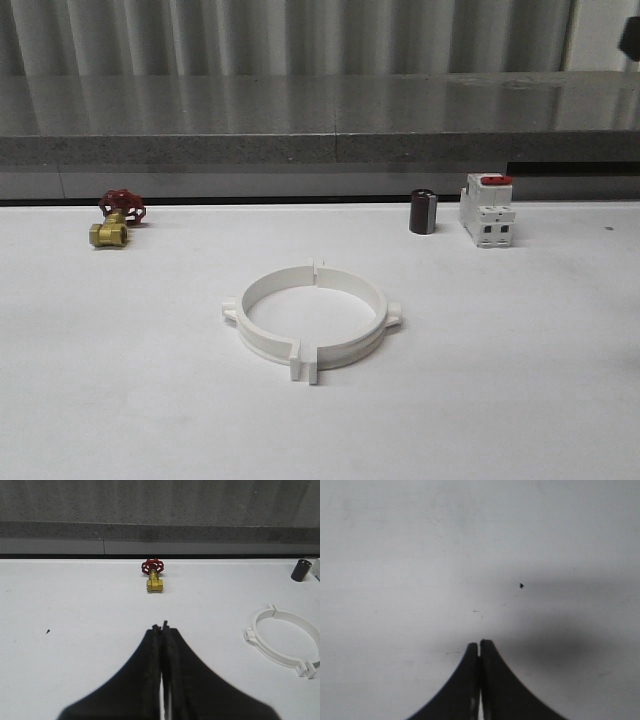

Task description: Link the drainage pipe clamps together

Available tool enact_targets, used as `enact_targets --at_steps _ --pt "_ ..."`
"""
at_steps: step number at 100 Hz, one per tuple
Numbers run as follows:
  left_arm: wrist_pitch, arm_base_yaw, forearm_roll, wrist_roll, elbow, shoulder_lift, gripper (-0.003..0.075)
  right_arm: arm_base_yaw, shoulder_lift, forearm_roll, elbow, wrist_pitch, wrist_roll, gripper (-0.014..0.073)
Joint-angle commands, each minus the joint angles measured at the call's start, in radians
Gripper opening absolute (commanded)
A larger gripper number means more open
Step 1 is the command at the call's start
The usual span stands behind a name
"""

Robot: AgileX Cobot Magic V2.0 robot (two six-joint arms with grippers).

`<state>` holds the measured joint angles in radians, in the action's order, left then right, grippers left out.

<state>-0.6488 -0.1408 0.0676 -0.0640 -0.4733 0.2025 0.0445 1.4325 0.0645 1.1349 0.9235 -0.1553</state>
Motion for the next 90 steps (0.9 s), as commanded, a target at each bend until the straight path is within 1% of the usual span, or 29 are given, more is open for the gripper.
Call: enact_targets --at_steps 1,12,32,70,90 --pt "0.075 0.001 0.004 -0.009 -0.025 0.011 -0.0020 -0.039 -0.089 0.014 -0.037 -0.063 0.013 -0.0067" --pt "0.075 0.001 0.004 -0.009 -0.025 0.011 -0.0020 -0.069 -0.172 0.014 -0.130 -0.111 0.013 -0.0067" --pt "0.075 0.001 0.004 -0.009 -0.025 0.011 -0.0020 -0.072 -0.339 0.019 -0.276 -0.210 0.013 -0.0067" --pt "0.075 0.001 0.004 -0.009 -0.025 0.011 -0.0020 -0.072 -0.668 0.026 -0.429 -0.235 0.013 -0.0067" --pt "0.075 0.001 0.004 -0.009 -0.025 0.011 -0.0020 -0.072 -0.865 0.030 -0.513 -0.327 0.013 -0.0067"
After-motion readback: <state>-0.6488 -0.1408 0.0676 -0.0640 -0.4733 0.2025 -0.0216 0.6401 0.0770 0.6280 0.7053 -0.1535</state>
